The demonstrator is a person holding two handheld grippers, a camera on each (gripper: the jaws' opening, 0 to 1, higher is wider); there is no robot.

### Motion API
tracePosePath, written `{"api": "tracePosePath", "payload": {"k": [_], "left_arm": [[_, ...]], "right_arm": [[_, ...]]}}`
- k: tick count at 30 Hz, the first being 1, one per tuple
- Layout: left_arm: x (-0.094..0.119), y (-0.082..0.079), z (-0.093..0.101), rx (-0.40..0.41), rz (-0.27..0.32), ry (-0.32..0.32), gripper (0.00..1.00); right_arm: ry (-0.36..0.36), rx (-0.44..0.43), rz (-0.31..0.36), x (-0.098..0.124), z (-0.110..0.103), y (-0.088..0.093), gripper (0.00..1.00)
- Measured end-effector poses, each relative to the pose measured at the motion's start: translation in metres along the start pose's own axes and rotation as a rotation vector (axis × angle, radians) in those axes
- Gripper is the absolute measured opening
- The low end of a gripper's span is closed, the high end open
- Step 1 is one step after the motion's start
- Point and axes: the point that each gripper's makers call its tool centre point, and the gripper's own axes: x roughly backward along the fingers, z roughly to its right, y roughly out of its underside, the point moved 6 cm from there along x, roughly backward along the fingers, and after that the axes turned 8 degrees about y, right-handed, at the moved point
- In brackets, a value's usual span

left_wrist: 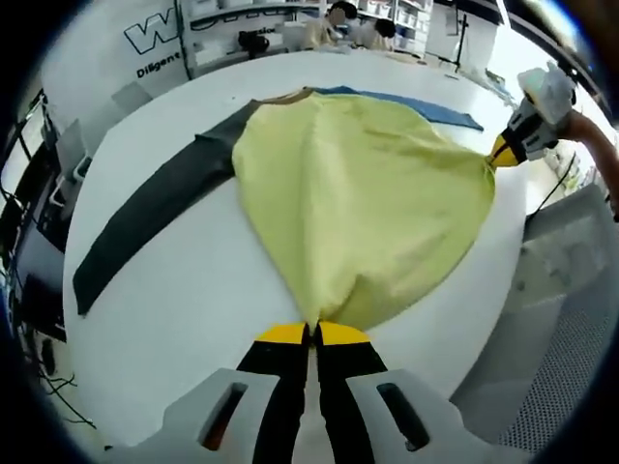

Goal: Fold the garment on the visible template until the final outline fits inside the template.

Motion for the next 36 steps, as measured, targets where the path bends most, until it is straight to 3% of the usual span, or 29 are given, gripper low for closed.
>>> {"api": "tracePosePath", "payload": {"k": [8,18,28,31,36], "left_arm": [[-0.005,0.005,0.0,-0.011,-0.014,-0.006,0.01],[0.0,0.012,0.002,0.01,-0.014,-0.005,0.13],[-0.003,0.018,0.006,0.018,-0.022,0.022,0.12],[-0.003,0.02,0.007,0.026,-0.034,0.03,0.03],[0.002,0.017,0.01,0.064,-0.029,0.056,0.0]], "right_arm": [[-0.015,-0.01,-0.016,-0.004,-0.003,0.005,0.0],[-0.011,-0.027,-0.008,-0.002,-0.003,0.005,0.0],[-0.004,-0.038,0.015,0.004,-0.004,0.003,0.02],[-0.003,-0.042,0.017,0.005,-0.004,0.004,0.03],[0.003,-0.056,0.026,0.01,-0.002,0.006,0.03]]}}
